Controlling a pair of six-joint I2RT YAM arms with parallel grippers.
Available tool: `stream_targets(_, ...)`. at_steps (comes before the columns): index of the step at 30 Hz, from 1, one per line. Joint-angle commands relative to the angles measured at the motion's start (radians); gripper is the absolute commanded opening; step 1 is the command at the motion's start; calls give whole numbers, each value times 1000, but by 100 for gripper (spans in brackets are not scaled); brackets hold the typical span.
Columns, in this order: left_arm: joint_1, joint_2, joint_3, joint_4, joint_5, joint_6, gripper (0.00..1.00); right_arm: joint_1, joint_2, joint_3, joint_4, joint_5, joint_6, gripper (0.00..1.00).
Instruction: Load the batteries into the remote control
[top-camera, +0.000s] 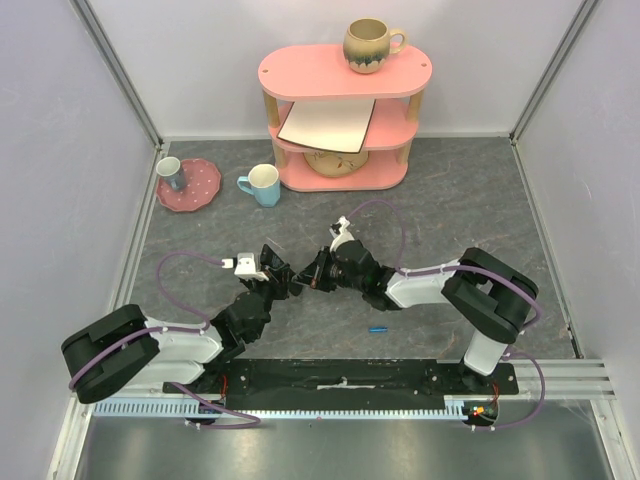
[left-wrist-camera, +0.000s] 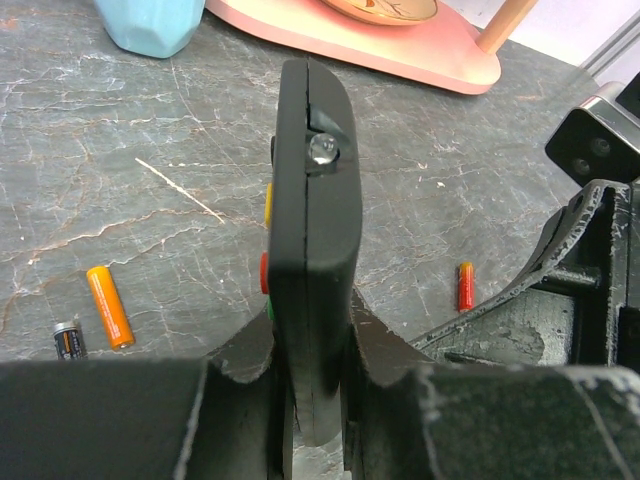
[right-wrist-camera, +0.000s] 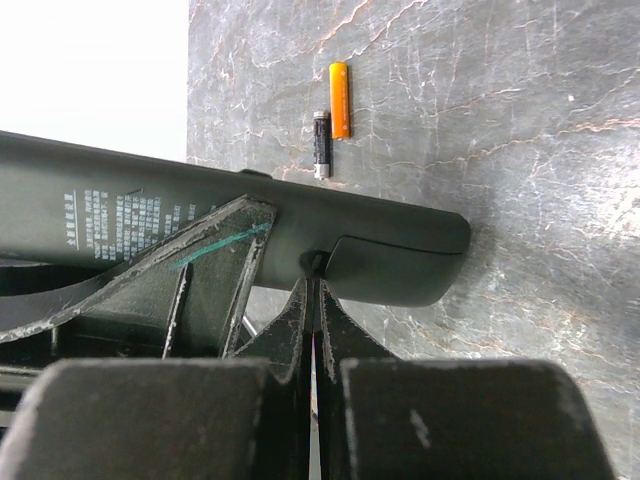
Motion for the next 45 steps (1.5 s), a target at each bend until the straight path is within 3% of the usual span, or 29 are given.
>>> stream_targets(1, -10, 3, -26, 61, -63, 1, 2, -12, 14, 33, 57, 12, 18, 0)
stream_targets(29, -22, 16, -8, 32, -71, -16, 2, -21, 57, 35, 100, -13, 21, 0)
stream_targets(45, -44, 44, 19, 52, -51, 21, 2, -19, 94, 98, -63, -11, -52, 0)
